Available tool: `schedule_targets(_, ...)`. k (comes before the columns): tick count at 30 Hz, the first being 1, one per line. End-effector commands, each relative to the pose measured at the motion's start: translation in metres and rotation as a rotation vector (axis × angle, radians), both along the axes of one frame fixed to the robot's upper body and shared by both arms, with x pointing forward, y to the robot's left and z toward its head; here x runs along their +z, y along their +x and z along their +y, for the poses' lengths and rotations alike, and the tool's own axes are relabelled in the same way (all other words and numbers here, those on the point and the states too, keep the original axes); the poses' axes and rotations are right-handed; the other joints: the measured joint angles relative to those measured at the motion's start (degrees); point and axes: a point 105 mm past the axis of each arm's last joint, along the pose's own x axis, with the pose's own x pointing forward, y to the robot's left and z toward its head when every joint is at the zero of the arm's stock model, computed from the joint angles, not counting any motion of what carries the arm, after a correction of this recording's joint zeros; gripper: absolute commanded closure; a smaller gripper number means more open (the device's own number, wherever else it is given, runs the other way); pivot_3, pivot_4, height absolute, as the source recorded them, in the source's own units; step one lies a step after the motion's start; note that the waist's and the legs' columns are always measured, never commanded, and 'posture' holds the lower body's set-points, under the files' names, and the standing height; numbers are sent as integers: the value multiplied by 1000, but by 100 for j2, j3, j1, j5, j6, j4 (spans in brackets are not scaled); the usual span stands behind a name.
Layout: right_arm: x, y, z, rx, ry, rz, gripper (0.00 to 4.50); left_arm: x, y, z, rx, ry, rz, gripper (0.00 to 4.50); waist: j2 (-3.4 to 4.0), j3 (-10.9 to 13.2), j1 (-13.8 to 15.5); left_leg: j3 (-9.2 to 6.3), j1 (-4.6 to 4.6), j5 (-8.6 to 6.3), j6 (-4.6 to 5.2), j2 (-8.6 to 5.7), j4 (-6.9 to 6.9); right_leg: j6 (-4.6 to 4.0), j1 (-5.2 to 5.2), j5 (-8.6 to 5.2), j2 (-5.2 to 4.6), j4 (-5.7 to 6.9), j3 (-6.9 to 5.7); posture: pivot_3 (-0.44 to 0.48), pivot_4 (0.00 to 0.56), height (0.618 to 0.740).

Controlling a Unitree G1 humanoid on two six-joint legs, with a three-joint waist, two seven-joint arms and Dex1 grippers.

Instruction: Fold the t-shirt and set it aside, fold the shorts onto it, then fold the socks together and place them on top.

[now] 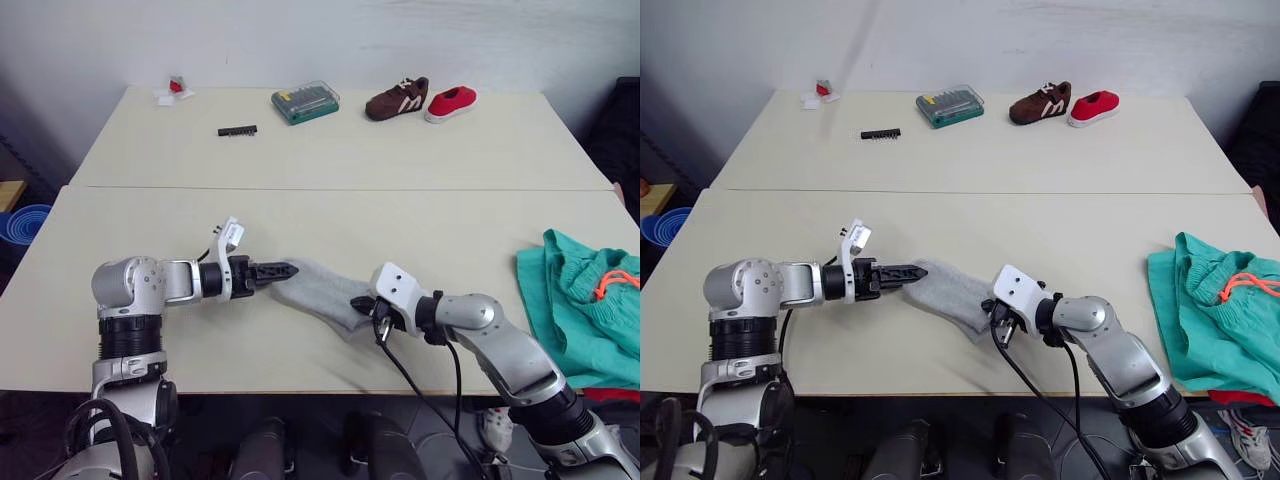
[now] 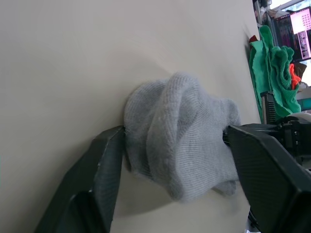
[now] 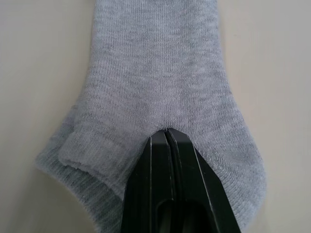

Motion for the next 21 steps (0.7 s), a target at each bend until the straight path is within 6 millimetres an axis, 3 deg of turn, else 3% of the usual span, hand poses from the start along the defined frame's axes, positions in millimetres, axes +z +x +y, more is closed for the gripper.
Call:
schedule_targets(1, -5, -5, 3, 9, 3, 18, 4500, -11, -7, -14, -66, -15, 64, 2198, 0, 0, -3, 0, -1, 0, 0, 0, -1, 0, 0, 0, 0, -1, 0, 0, 150, 740)
schedule_targets(3, -5, -5, 3, 7, 3, 18, 4500, -7, -5, -12, -61, -23, 48, 2804, 0, 0, -15, 0, -2, -1, -1, 0, -1, 0, -1, 0, 0, -3, 0, 0, 150, 740)
schedule_targets(8, -5, -5, 1, 4, 3, 18, 4500, 29, 1, -16, -99, -1, -138, 4464, -1, 1, -20, 0, -13, 0, 1, 2, -3, -1, -11, 0, 1, -3, -4, 0, 150, 740)
schedule_targets(11, -5, -5, 1, 4, 2, 20, 4500, 43, -3, -27, -208, 158, -362, 4488, -1, 1, -28, 0, -14, -1, -2, 2, -5, 0, -12, 0, 1, -5, -4, 0, 150, 740)
schedule_targets(14, -6, -5, 2, 5, 1, 22, 4500, 52, -12, -45, -329, 219, -481, 4488, 0, 1, -27, 1, -13, -3, -5, 2, -9, -2, -11, -1, 1, -10, -2, 0, 150, 740)
schedule_targets(18, -7, -4, 3, 3, 4, 24, 4500, 43, -28, -62, -503, 307, -558, 4488, 1, 2, -27, 1, -14, -3, -4, 3, -10, -4, -12, -2, 1, -13, -3, 0, 150, 740)
schedule_targets(21, -10, -5, 4, 4, 0, 28, 4500, 34, -26, -78, -565, 374, -618, 4488, 2, 3, -22, 1, -13, -3, -4, 3, -12, -8, -12, -4, 2, -13, -3, 0, 150, 740)
